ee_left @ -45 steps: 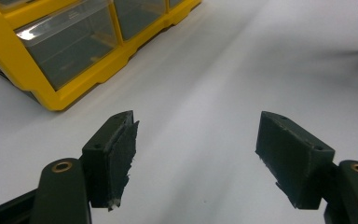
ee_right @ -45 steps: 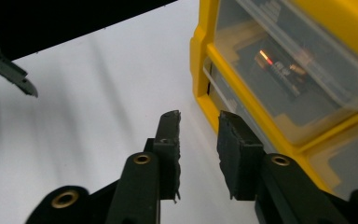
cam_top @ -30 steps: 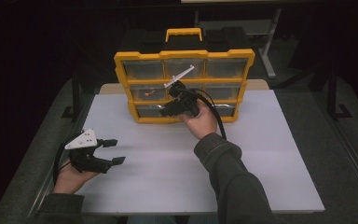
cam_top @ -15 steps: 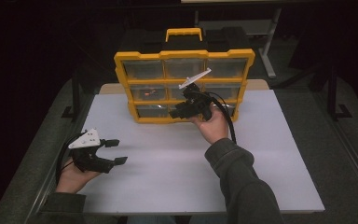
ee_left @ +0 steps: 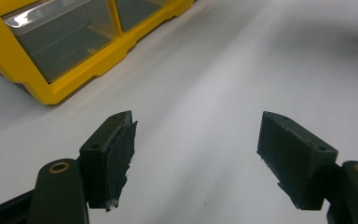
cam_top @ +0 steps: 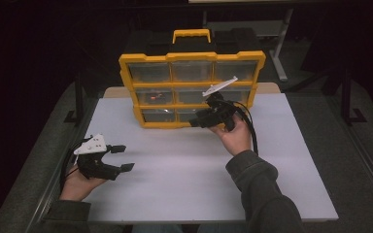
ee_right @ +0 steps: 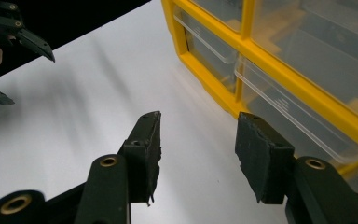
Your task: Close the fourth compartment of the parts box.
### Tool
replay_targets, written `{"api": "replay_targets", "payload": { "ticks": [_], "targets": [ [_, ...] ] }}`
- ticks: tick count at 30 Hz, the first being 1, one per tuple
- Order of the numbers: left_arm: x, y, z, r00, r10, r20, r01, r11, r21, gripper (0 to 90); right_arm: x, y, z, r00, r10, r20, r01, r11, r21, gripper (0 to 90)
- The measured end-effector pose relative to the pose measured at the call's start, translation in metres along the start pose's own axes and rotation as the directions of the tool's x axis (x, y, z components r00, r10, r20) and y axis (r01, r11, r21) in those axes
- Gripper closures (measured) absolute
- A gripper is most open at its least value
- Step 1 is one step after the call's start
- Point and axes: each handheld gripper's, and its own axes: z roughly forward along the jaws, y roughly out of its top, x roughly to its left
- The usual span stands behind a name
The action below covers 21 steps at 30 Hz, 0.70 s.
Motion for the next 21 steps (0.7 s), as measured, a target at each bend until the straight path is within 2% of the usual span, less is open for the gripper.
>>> {"api": "replay_targets", "payload": {
  "ticks": [8,11,19,21],
  "targets": [
    [-0.001,0.000,0.002,1.0000,-0.006,-0.001,0.006,1.0000,0.000,26.7,-0.006,-0.016,-0.007,0.9992,0.039,0.012,-0.039,0.999,-0.009,45.4],
    [0.000,0.000,0.002,1.0000,0.008,-0.004,-0.008,0.9999,0.007,26.7,-0.008,-0.023,-0.009,0.9988,0.044,0.021,-0.044,0.999,-0.003,43.8],
    [-0.002,-0.001,0.005,0.9999,-0.016,-0.007,0.016,0.9997,0.019,26.4,-0.014,-0.040,-0.017,0.9956,0.089,0.029,-0.089,0.996,0.000,41.9],
    [-0.001,-0.002,0.005,0.9998,-0.016,-0.008,0.016,0.9997,0.021,26.4,-0.015,-0.043,-0.020,0.9959,0.083,0.034,-0.083,0.996,-0.008,41.5]
  ]
}}
